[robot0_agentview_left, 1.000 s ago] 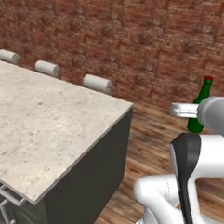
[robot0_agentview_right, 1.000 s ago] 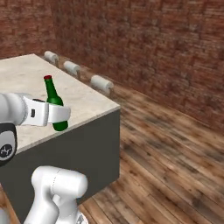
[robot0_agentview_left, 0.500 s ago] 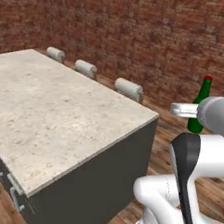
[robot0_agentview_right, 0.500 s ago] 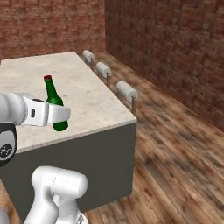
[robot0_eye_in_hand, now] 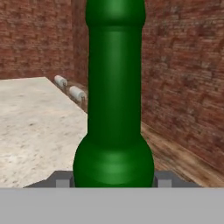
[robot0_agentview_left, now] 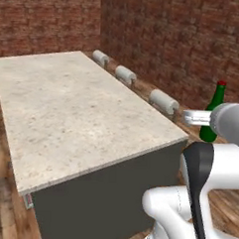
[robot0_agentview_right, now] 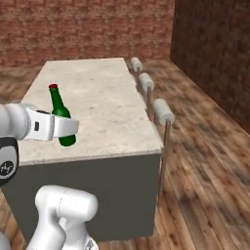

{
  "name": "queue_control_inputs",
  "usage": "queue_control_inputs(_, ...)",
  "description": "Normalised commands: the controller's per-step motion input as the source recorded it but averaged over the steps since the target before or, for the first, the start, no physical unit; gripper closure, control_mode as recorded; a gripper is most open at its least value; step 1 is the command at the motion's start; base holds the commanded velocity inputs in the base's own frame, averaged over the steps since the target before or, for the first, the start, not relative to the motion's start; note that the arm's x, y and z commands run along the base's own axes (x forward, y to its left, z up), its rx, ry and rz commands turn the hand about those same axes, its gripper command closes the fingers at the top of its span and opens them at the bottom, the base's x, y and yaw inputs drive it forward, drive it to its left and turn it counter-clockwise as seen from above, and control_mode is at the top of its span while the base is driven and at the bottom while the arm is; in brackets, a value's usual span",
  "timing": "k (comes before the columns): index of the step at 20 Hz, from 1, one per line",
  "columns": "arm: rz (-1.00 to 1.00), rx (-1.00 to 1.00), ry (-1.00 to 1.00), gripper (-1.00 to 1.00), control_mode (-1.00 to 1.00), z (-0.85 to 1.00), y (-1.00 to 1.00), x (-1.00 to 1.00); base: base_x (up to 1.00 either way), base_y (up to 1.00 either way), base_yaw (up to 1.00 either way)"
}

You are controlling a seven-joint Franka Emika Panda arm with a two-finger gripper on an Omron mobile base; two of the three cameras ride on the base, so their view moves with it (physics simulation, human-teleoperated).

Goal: Get the candle and the beer from the cabinet and move them to the dining counter.

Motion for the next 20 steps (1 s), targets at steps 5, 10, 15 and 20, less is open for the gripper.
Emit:
queue_control_inputs(5, 0.0, 0.0, 0.0, 1.0, 1.0, 0.0, 0.0, 0.0, 0.51, -0.47, 0.47)
queue_control_inputs(10, 0.0, 0.0, 0.0, 1.0, 1.0, 0.0, 0.0, 0.0, 0.61, -0.41, 0.49)
queue_control_inputs(15, 0.0, 0.0, 0.0, 1.0, 1.0, 0.0, 0.0, 0.0, 0.63, -0.43, 0.48)
queue_control_inputs(20, 0.0, 0.0, 0.0, 1.0, 1.0, 0.0, 0.0, 0.0, 0.68, -0.5, 0.43)
